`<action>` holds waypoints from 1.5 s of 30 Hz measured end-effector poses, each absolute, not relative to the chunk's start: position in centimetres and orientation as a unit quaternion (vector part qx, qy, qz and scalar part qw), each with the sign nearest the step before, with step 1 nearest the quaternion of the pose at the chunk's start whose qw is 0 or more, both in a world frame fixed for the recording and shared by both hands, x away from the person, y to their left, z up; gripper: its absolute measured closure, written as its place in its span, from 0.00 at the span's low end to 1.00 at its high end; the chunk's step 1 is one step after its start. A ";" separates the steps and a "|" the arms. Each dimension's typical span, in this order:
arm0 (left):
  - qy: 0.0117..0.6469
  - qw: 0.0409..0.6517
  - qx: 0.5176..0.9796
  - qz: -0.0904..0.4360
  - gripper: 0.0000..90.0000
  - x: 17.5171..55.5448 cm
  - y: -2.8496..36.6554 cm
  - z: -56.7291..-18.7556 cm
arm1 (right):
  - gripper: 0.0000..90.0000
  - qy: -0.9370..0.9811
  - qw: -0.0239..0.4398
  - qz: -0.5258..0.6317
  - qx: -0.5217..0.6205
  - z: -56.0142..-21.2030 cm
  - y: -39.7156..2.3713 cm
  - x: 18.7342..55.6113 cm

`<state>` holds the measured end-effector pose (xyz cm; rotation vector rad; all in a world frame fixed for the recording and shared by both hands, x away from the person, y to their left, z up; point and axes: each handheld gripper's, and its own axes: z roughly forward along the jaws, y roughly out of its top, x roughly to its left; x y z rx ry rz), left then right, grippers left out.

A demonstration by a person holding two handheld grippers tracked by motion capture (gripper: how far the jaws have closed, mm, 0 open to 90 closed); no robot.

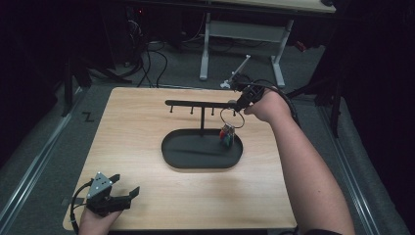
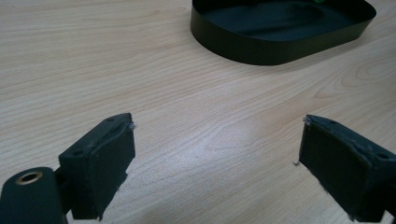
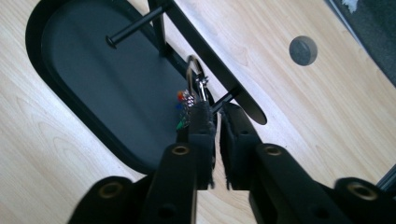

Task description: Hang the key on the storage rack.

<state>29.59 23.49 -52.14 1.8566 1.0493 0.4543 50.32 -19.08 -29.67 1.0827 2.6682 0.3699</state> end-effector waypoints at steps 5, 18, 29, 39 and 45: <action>0.426 0.462 0.756 0.184 0.12 29.7 23.4 -52.2 | 0.84 0.911 0.128 0.130 0.369 -29.4 -18.9 49.6; 0.423 0.459 0.760 0.183 0.12 29.7 23.1 -52.2 | 0.39 0.889 0.145 0.165 0.401 -30.6 -19.8 47.3; 0.419 0.458 0.763 0.180 0.12 29.9 22.9 -52.3 | 0.22 0.882 0.159 0.167 0.411 -33.1 -21.3 45.3; 0.416 0.453 0.768 0.180 0.13 29.9 22.5 -52.4 | 0.17 0.879 0.172 0.168 0.413 -35.4 -22.1 43.8; 0.417 0.456 0.765 0.180 0.13 29.8 22.6 -52.3 | 0.17 0.874 0.154 0.181 0.424 -38.0 -22.9 42.4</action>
